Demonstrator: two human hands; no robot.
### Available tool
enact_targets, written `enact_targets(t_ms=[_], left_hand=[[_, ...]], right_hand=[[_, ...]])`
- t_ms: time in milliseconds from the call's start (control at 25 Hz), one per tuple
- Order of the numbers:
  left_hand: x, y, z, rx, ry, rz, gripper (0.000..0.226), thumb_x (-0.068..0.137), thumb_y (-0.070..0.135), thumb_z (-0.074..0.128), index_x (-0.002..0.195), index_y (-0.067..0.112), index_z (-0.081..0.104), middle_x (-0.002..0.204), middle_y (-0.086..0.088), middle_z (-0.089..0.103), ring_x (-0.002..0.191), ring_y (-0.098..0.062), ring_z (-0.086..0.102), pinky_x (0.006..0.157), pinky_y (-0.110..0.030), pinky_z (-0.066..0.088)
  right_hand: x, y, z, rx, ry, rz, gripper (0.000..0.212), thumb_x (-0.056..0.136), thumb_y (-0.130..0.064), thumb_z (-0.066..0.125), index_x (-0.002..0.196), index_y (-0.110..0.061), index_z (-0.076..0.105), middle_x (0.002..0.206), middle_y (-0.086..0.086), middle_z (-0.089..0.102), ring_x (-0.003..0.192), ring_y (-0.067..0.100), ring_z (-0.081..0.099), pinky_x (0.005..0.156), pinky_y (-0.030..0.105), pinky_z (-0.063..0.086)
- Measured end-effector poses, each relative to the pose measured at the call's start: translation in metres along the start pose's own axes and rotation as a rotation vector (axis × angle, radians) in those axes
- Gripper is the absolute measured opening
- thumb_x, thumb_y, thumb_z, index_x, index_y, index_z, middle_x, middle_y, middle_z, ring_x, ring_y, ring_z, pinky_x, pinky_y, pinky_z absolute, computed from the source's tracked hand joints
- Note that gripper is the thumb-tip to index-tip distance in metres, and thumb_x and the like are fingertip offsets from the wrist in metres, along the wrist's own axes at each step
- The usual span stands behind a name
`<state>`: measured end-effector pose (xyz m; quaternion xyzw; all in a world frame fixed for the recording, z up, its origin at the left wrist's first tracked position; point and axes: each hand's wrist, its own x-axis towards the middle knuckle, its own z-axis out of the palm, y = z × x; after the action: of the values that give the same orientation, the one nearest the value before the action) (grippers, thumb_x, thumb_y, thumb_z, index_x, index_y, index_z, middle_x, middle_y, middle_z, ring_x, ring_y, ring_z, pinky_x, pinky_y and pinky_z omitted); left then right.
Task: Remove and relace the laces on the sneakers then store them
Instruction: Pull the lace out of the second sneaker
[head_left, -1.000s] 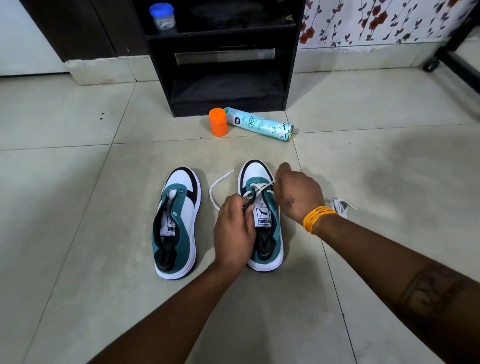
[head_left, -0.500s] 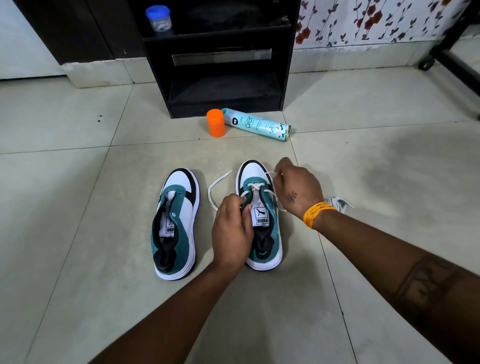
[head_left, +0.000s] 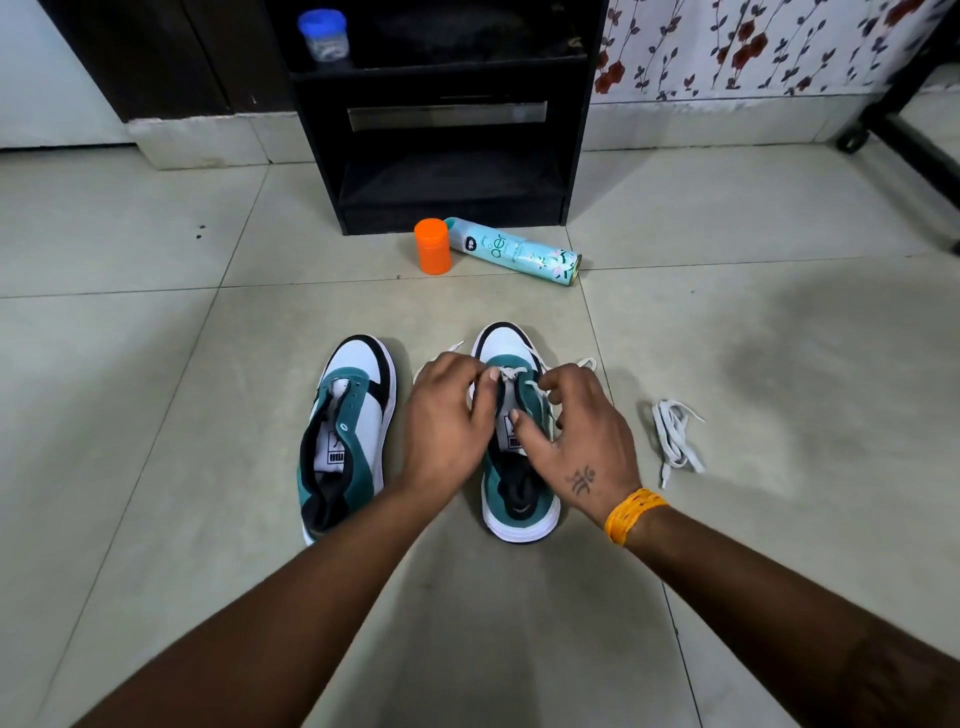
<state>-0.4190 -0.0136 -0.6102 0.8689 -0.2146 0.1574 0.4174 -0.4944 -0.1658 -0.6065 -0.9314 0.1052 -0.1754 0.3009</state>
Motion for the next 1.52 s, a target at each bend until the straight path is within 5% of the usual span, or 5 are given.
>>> enact_targets(t_ms=[480, 680, 920, 1120, 1520], left_hand=[[0.052, 0.021, 0.013, 0.298, -0.389, -0.124, 0.018, 0.082, 0.013, 0.056, 0.088, 0.018, 0.072, 0.097, -0.002, 0.071, 0.092, -0.031, 0.066, 0.078, -0.037, 0.052], [0.048, -0.004, 0.014, -0.297, -0.23, -0.674, 0.015, 0.078, 0.021, 0.059, 0.074, 0.029, 0.072, 0.078, 0.006, 0.075, 0.083, -0.022, 0.072, 0.085, -0.044, 0.06], [0.042, 0.005, 0.012, 0.082, -0.322, -0.143, 0.005, 0.088, 0.03, 0.072, 0.087, 0.025, 0.074, 0.091, 0.004, 0.068, 0.084, -0.015, 0.064, 0.075, -0.03, 0.048], [0.041, 0.003, 0.017, -0.749, -0.083, -0.89, 0.025, 0.104, 0.016, 0.057, 0.079, 0.017, 0.06, 0.073, 0.002, 0.07, 0.079, -0.023, 0.068, 0.069, -0.03, 0.056], [0.041, -0.004, 0.015, -0.25, -0.178, -0.408, 0.017, 0.098, 0.018, 0.066, 0.082, 0.02, 0.066, 0.079, 0.005, 0.07, 0.068, -0.011, 0.068, 0.07, -0.027, 0.054]], right_hand=[[-0.008, 0.004, 0.013, 0.019, 0.022, 0.011, 0.022, 0.09, -0.026, 0.065, 0.109, -0.019, 0.058, 0.106, -0.001, 0.057, 0.084, 0.026, 0.059, 0.063, 0.038, 0.049], [-0.009, 0.008, 0.014, 0.024, 0.031, 0.02, 0.022, 0.09, -0.025, 0.065, 0.11, -0.02, 0.059, 0.107, 0.0, 0.058, 0.087, 0.026, 0.061, 0.067, 0.039, 0.051], [-0.009, 0.007, 0.016, 0.017, 0.029, 0.018, 0.023, 0.088, -0.024, 0.064, 0.109, -0.019, 0.058, 0.107, 0.0, 0.058, 0.086, 0.027, 0.06, 0.065, 0.039, 0.049], [-0.009, 0.009, 0.014, 0.031, 0.034, 0.033, 0.024, 0.09, -0.025, 0.065, 0.112, -0.02, 0.057, 0.11, -0.001, 0.058, 0.089, 0.025, 0.06, 0.067, 0.038, 0.05], [-0.009, 0.01, 0.015, 0.049, 0.026, 0.021, 0.023, 0.089, -0.025, 0.064, 0.111, -0.021, 0.056, 0.108, -0.001, 0.057, 0.089, 0.025, 0.06, 0.068, 0.042, 0.052]])
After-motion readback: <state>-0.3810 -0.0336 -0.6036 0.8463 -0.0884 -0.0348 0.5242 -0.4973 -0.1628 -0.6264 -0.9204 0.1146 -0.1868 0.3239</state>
